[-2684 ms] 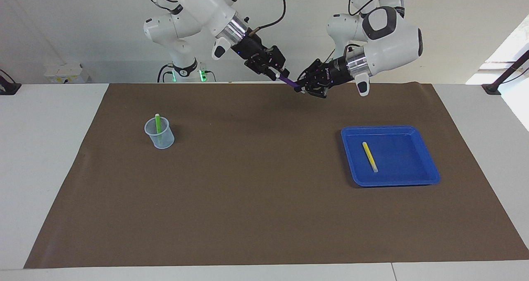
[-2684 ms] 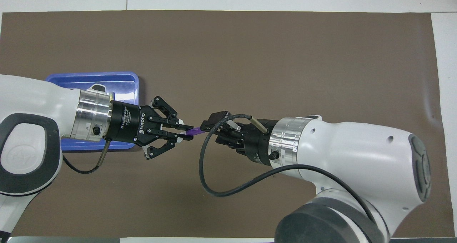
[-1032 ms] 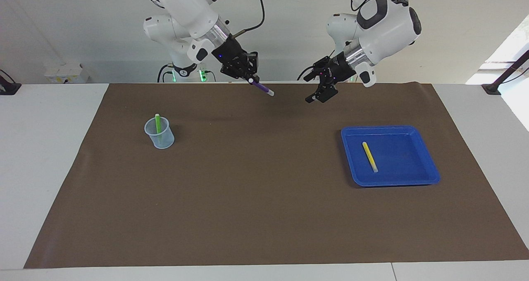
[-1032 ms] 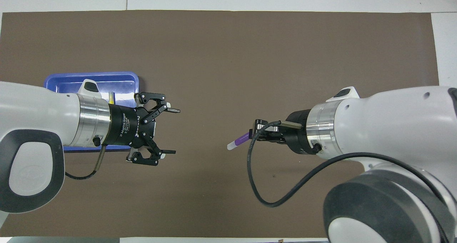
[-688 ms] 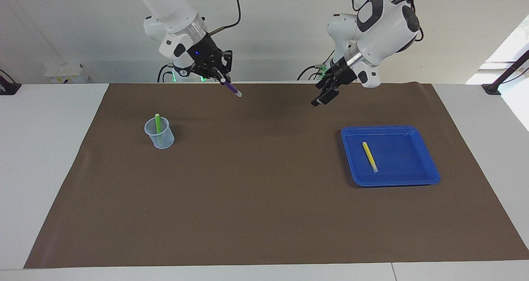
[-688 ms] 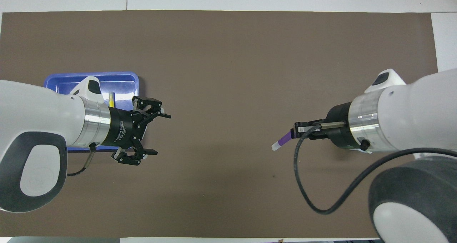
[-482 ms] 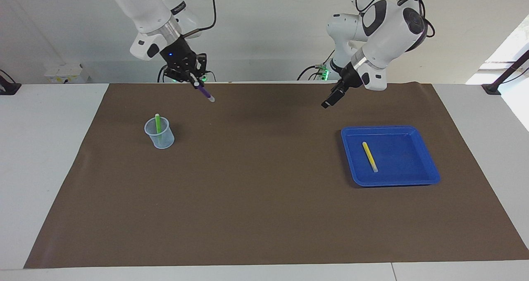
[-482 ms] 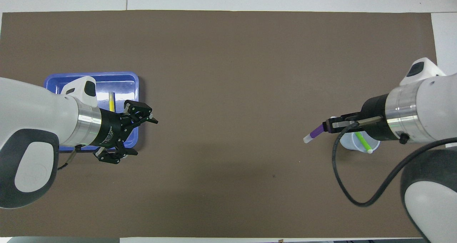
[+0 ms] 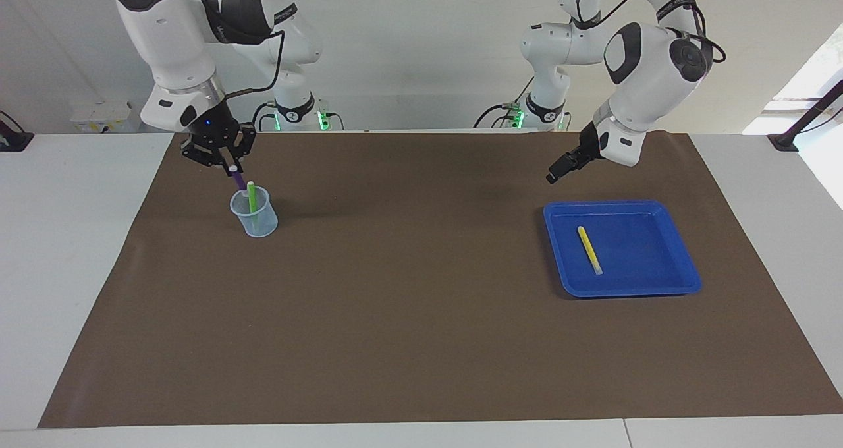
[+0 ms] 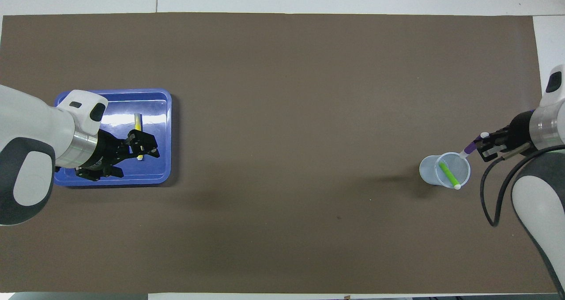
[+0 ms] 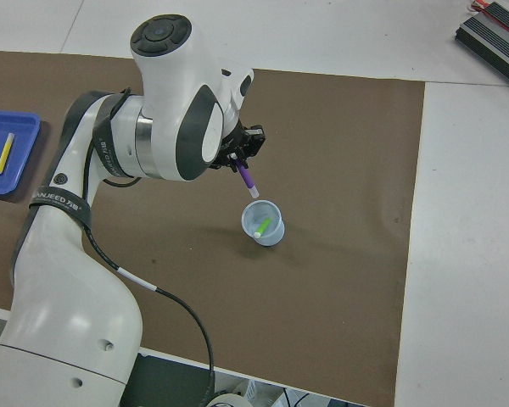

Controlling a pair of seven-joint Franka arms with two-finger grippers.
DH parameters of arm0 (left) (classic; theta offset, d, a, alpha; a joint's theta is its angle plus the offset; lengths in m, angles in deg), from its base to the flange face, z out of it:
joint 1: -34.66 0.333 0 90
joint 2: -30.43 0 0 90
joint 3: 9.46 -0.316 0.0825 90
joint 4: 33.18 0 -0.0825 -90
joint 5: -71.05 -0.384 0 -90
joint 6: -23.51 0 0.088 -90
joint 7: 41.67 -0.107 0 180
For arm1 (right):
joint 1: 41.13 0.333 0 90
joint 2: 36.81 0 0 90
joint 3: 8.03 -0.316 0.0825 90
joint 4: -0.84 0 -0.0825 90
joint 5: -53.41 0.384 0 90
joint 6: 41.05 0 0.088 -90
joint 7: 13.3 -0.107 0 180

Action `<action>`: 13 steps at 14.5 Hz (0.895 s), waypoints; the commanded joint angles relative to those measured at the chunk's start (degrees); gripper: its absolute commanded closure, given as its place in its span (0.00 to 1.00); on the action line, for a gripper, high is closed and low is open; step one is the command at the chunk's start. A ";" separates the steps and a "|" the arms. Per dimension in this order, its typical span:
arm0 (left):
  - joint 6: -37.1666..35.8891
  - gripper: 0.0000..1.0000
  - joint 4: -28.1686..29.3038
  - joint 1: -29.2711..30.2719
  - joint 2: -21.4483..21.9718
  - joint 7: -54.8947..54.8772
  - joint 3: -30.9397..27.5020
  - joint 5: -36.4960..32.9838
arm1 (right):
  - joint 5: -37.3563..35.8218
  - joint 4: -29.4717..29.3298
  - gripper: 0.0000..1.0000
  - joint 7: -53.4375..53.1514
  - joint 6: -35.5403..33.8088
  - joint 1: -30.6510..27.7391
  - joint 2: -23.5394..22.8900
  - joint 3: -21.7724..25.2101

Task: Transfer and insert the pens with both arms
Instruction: 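Carry the purple pen to the cup while the left gripper reaches the tray, then release the purple pen while the left gripper grasps the yellow pen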

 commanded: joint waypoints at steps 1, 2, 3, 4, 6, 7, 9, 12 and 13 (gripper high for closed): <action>4.34 0.00 0.20 1.97 -3.00 -10.26 0.30 -3.88 | -1.10 7.73 1.00 2.25 4.06 -2.01 4.40 -0.84; 6.01 0.00 0.38 2.06 -4.15 -12.47 0.30 -4.58 | -1.01 9.93 1.00 2.17 5.65 -2.10 4.76 -0.75; 7.77 0.00 0.81 1.97 -5.90 -13.62 0.30 -5.72 | -1.01 10.56 0.99 2.08 5.84 -2.11 4.85 -0.75; 9.88 0.00 1.08 1.71 -7.66 -14.85 0.30 -7.13 | -1.01 10.74 0.99 1.99 5.76 -2.02 4.94 -0.84; 12.17 0.00 1.08 2.06 -9.43 -17.92 0.30 -8.19 | -0.92 12.67 0.98 1.99 6.02 -2.19 4.76 -0.75; 12.97 0.00 1.08 2.76 -10.39 -20.55 0.30 -8.19 | -0.92 13.11 0.98 1.73 6.02 -2.19 4.67 -0.75; 15.60 0.00 1.08 3.47 -12.41 -22.94 0.30 -8.19 | -0.92 13.38 0.95 1.47 6.11 -2.11 4.76 -0.75; 18.85 0.05 1.08 4.17 -15.31 -23.30 0.30 -8.19 | -0.92 13.91 0.71 1.64 7.60 -2.11 4.76 -0.75; 20.17 0.07 1.08 4.00 -16.71 -23.30 0.30 -8.19 | -0.92 13.91 0.45 1.64 7.86 -2.11 4.67 -0.75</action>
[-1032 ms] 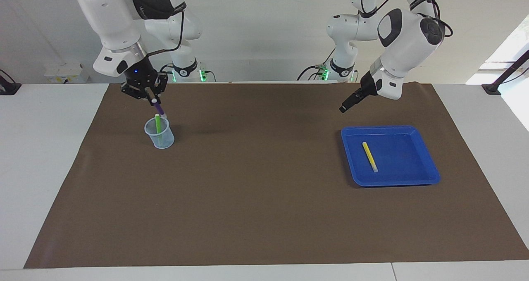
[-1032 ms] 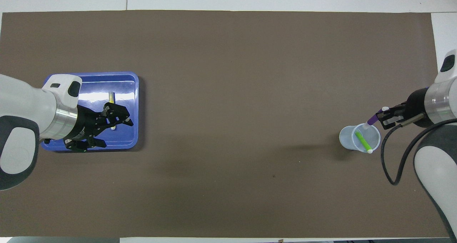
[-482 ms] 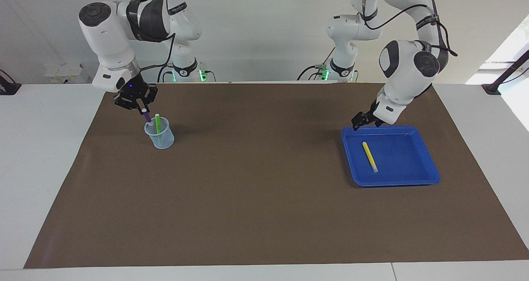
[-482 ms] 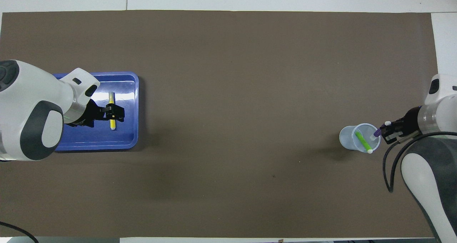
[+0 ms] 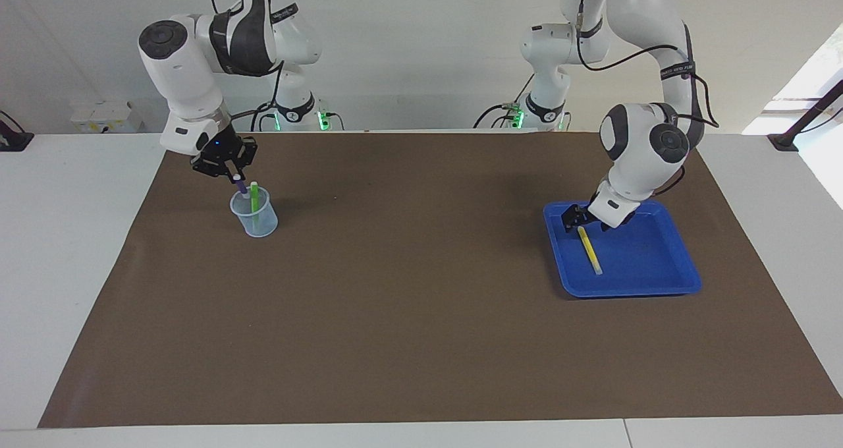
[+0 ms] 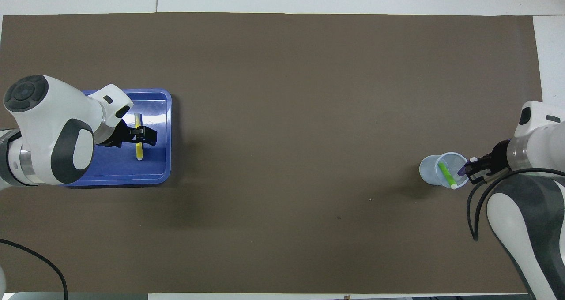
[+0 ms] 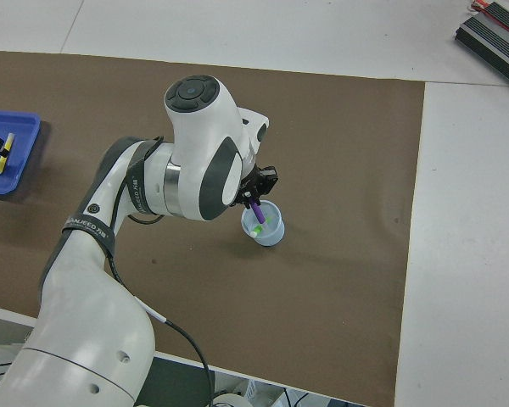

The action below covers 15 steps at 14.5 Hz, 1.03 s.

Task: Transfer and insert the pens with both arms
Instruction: 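Release the purple pen while the left gripper grasps the yellow pen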

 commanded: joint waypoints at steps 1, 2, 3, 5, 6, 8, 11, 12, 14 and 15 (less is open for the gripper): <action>3.59 0.09 0.15 0.41 -2.94 -0.74 0.32 -1.12 | -0.81 1.47 0.19 0.75 1.64 -1.06 1.42 -0.73; 3.85 0.11 -0.11 0.49 -3.38 -0.74 0.32 -1.12 | -0.81 1.20 0.00 0.75 1.64 -0.98 1.24 -0.64; 3.86 0.13 -0.29 0.67 -3.82 -0.74 0.32 -1.20 | -0.81 0.85 0.00 0.75 1.55 -0.98 1.07 -0.73; 4.64 0.16 -0.64 0.85 -4.27 -2.14 0.32 -1.20 | -0.11 -1.94 0.00 0.75 0.50 -0.89 0.98 -0.73; 5.00 0.19 -1.34 0.85 -5.14 -2.41 0.32 -1.20 | 0.15 -3.96 0.00 0.75 -1.51 -0.63 1.06 -0.82; 4.74 0.22 -3.97 0.85 -7.16 -2.41 0.32 -1.20 | 3.39 -11.68 0.00 0.40 -8.00 -0.19 0.02 -0.99; 4.91 0.24 -4.33 0.85 -7.96 -2.50 0.32 -3.56 | 5.17 -25.48 0.00 -5.03 -18.64 1.04 -4.46 -1.43; 4.83 0.25 -4.42 0.85 -7.96 -2.59 0.32 -4.19 | 6.39 -29.43 0.00 -5.92 -21.80 1.31 -5.34 -1.43; 4.82 0.28 -4.42 0.85 -7.96 -2.59 0.32 -4.19 | 10.86 -33.85 0.00 -7.85 -26.82 1.48 -5.27 -1.61; 4.82 0.32 -4.42 0.85 -7.96 -2.59 0.32 -4.19 | 11.75 -34.13 0.00 -10.91 -27.71 2.18 -5.09 -2.13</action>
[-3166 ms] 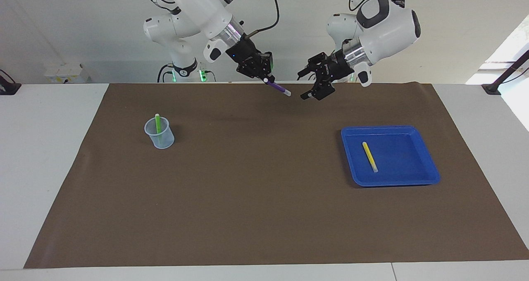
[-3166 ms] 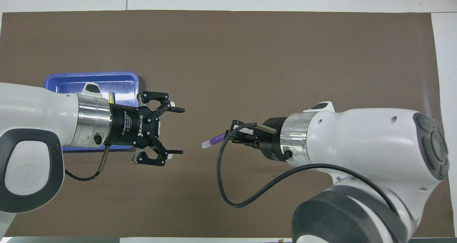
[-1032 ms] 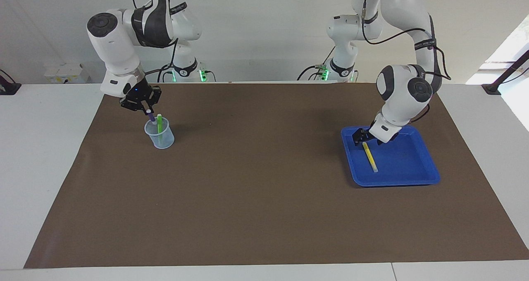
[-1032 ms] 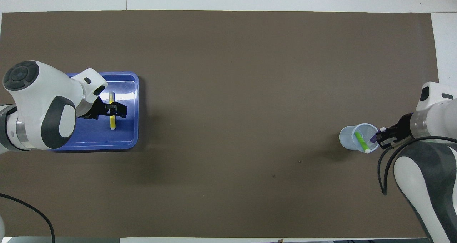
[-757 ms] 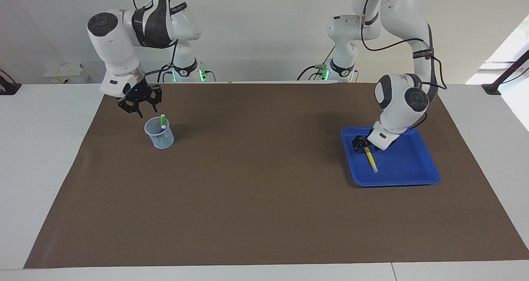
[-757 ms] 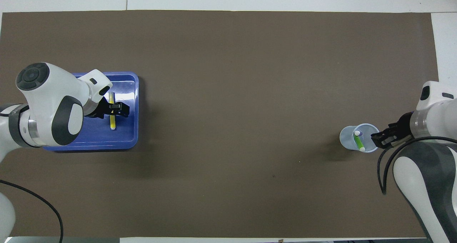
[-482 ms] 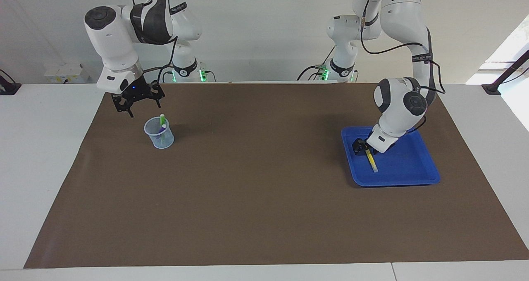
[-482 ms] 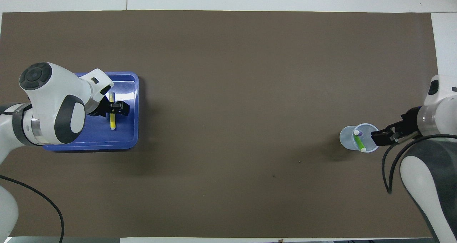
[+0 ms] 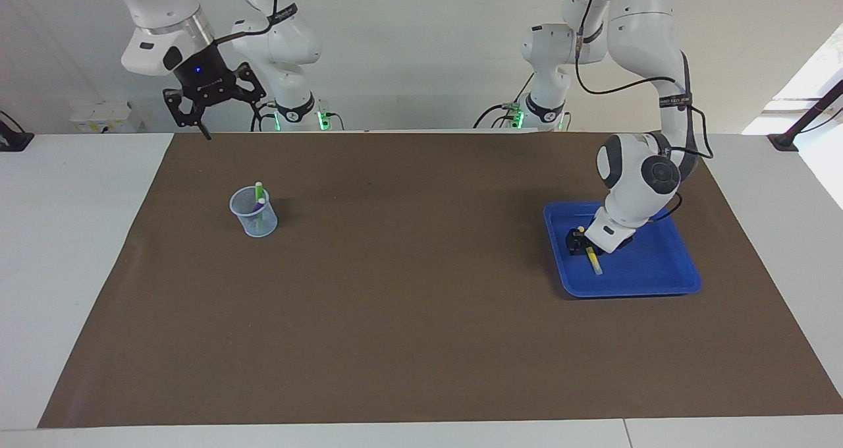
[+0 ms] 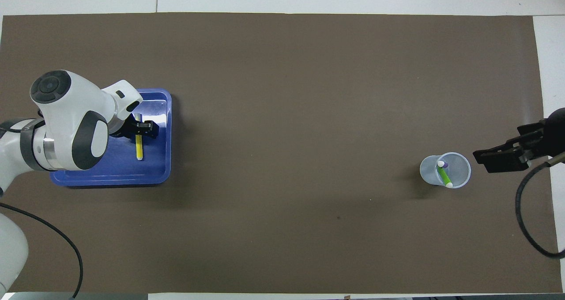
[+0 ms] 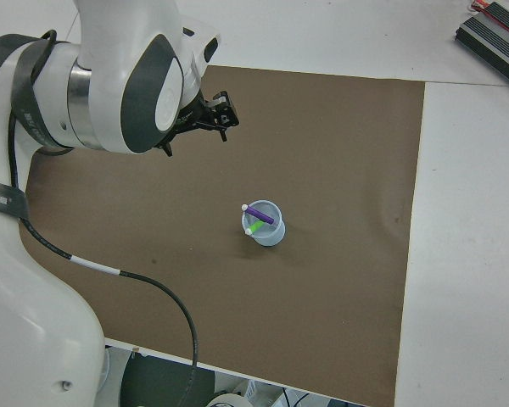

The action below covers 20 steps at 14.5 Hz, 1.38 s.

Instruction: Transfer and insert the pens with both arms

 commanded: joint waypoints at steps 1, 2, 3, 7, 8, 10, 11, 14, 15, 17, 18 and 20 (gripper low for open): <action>0.47 0.37 -0.78 0.57 -0.63 -0.68 0.30 -1.37 | 3.46 -3.67 0.00 -8.02 -3.16 1.18 -2.01 -0.99; 0.47 0.44 -0.78 0.57 -0.63 -0.68 0.30 -1.37 | 5.21 -3.14 0.00 -12.50 -3.34 1.63 -1.75 -0.99; 0.29 0.54 -0.78 0.57 -0.63 -0.68 0.30 -1.37 | 8.54 -2.79 0.00 -16.98 -3.51 1.63 -1.66 -0.99; 0.03 0.99 -1.13 1.63 -0.72 -0.68 0.30 -1.37 | 22.95 2.56 0.00 -36.23 -0.55 0.93 -0.43 -0.90; 0.03 1.00 -1.30 1.63 -0.72 -0.68 0.30 -1.37 | 27.07 6.58 0.00 -38.45 2.26 1.71 1.22 -0.99; -0.06 1.00 -1.48 1.63 -0.81 -0.68 0.30 -1.37 | 32.81 12.39 0.00 -44.06 8.41 4.68 4.13 -1.52; -0.32 1.00 -1.66 1.63 -0.81 -0.59 0.30 -1.28 | 33.87 14.07 0.00 -46.71 10.70 6.53 4.92 -1.52; -6.45 1.00 -5.77 1.36 -0.81 0.20 0.48 -0.67 | 38.88 16.19 0.00 -51.20 15.71 9.88 5.02 -1.52; -9.17 1.00 -7.53 1.45 -0.72 0.99 0.48 0.81 | 39.24 17.07 0.00 -53.13 18.17 11.98 5.11 -1.52; -14.62 1.00 -11.22 1.54 -0.37 3.88 0.39 4.77 | 41.16 18.13 0.00 -55.34 22.21 15.59 4.67 -1.52; -17.96 1.00 -13.33 1.28 -0.11 5.72 0.39 5.83 | 42.13 19.44 0.00 -55.78 25.28 17.95 4.58 -1.52; -25.68 1.00 -18.15 0.75 0.50 12.90 0.48 8.46 | 42.41 21.73 0.00 -56.31 31.61 22.53 4.49 -1.52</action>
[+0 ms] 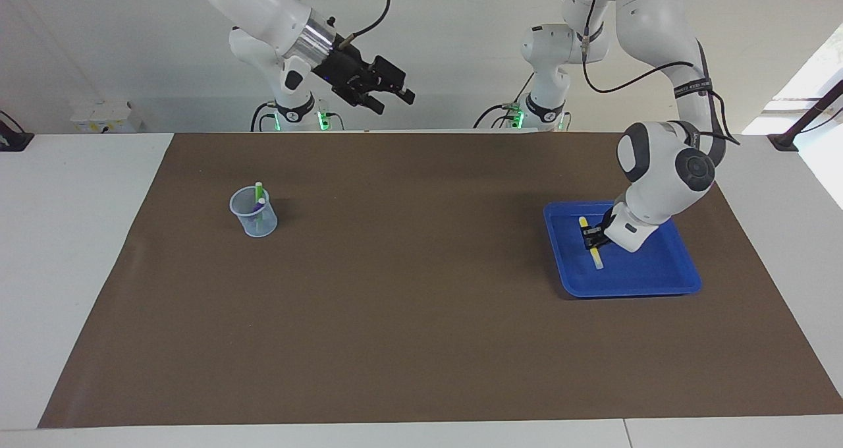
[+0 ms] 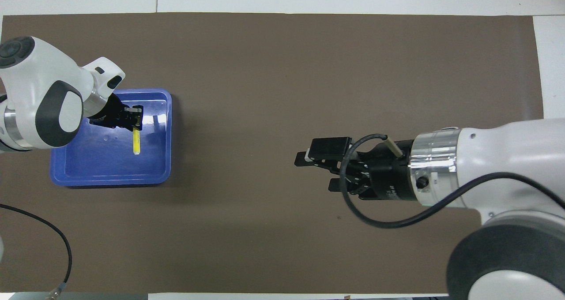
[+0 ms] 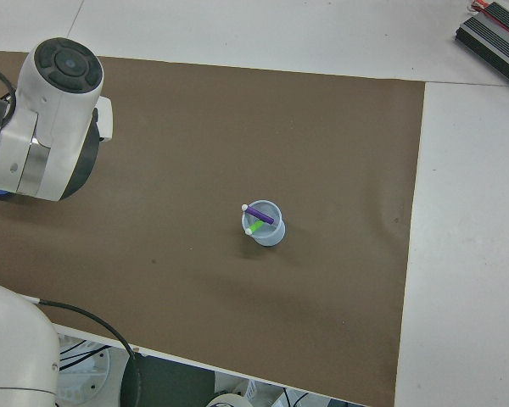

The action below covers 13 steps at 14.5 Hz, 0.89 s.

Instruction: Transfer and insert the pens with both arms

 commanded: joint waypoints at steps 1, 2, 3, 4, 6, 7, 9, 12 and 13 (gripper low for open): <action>-10.22 1.00 -6.48 -0.38 1.33 10.84 0.35 4.46 | 1.88 3.42 0.00 -1.07 5.73 3.73 0.54 0.15; -12.69 1.00 -7.19 -0.38 2.48 14.81 0.44 6.91 | 1.97 3.42 0.00 -1.43 5.91 4.52 0.36 0.15; -15.33 1.00 -7.29 -0.47 4.23 18.94 0.53 10.42 | 1.97 3.42 0.00 -2.91 7.04 5.48 0.36 0.15; -17.01 1.00 -6.94 -1.34 5.64 23.42 0.44 13.06 | 1.97 3.51 0.00 -4.05 9.06 6.19 0.27 0.06; -18.86 1.00 -5.71 -1.87 8.36 33.70 0.61 18.51 | 1.88 3.51 0.00 -4.50 10.83 7.60 0.27 0.06; -19.30 1.00 -5.01 -2.40 9.68 37.14 0.61 22.37 | 1.88 3.51 0.00 -4.59 10.84 7.60 0.27 0.06; -19.57 1.00 -2.64 -2.49 13.01 43.73 0.61 28.44 | 1.88 3.42 0.00 -4.85 10.92 7.60 0.19 0.06; -16.95 1.00 3.07 -3.63 19.34 59.80 0.61 34.34 | 1.88 3.24 0.00 -5.47 11.62 7.60 0.01 -0.11; -16.24 1.00 4.83 -3.72 20.84 63.68 0.61 36.62 | 1.79 3.24 0.00 -5.99 13.54 7.77 -0.08 -0.38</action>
